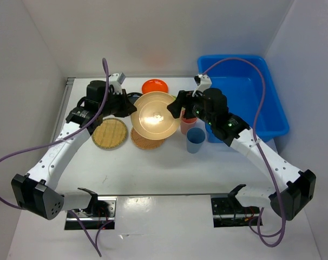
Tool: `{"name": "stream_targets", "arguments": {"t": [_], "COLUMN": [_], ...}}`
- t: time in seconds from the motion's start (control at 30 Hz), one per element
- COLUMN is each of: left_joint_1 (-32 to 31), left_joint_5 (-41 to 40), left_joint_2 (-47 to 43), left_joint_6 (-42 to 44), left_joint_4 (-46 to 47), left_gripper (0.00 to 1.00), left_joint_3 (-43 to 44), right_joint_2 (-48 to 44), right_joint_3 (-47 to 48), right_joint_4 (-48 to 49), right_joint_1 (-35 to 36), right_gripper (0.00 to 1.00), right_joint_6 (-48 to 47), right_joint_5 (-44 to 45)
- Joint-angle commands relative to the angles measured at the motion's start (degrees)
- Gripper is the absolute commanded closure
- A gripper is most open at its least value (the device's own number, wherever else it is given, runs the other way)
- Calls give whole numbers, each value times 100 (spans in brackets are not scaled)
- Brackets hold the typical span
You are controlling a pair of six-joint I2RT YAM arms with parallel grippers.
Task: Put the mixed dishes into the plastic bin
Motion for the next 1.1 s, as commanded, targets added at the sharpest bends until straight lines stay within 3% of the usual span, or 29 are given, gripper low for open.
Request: {"name": "stream_targets", "arguments": {"t": [0.0, 0.17, 0.2, 0.23, 0.33, 0.4, 0.5, 0.6, 0.67, 0.7, 0.73, 0.83, 0.87, 0.9, 0.93, 1.07], "left_joint_1": [-11, -11, -11, -11, -11, -11, -11, -11, -11, -11, -11, -11, -11, -11, -11, -11], "left_joint_5": [-172, -242, -242, -172, 108, 293, 557, 873, 936, 936, 936, 936, 936, 883, 831, 585], "left_joint_2": [-81, -257, -257, -257, -257, -310, -310, -362, -441, -442, -494, -494, -494, -494, -494, -380], "left_joint_6": [59, 59, 59, 59, 59, 59, 59, 59, 6, 6, 6, 6, 6, 6, 6, 111], "left_joint_4": [221, 221, 221, 221, 274, 387, 388, 441, 493, 493, 493, 493, 493, 493, 493, 493], "left_gripper": [100, 100, 100, 100, 100, 100, 100, 100, 100, 100, 100, 97, 94, 78, 68, 29], "left_joint_3": [312, 312, 312, 312, 260, 259, 259, 259, 207, 206, 206, 154, 154, 154, 93, 92], "right_joint_2": [193, 194, 194, 194, 194, 194, 194, 124, 124, 124, 124, 124, 124, 124, 124, -227], "right_joint_3": [274, 221, 160, 160, 160, 98, -16, -218, -218, -271, -271, -271, -271, -202, -149, -148], "right_joint_4": [-374, -436, -314, -261, -86, 63, 266, 635, 689, 689, 741, 689, 689, 602, 479, 425], "right_joint_1": [99, 99, 99, 99, 99, 99, 99, 99, 99, 99, 99, 99, 99, 99, 99, -199], "right_gripper": [23, 35, 46, 49, 50, 45, 24, 21, 34, 43, 60, 82, 91, 97, 100, 100], "right_joint_6": [-160, -108, -107, -107, -55, -55, 6, 129, 130, 191, 192, 253, 323, 323, 410, 604], "right_joint_5": [804, 980, 884, 796, 410, 41, -494, -803, -935, -936, -936, -936, -884, -796, -578, -435]}}
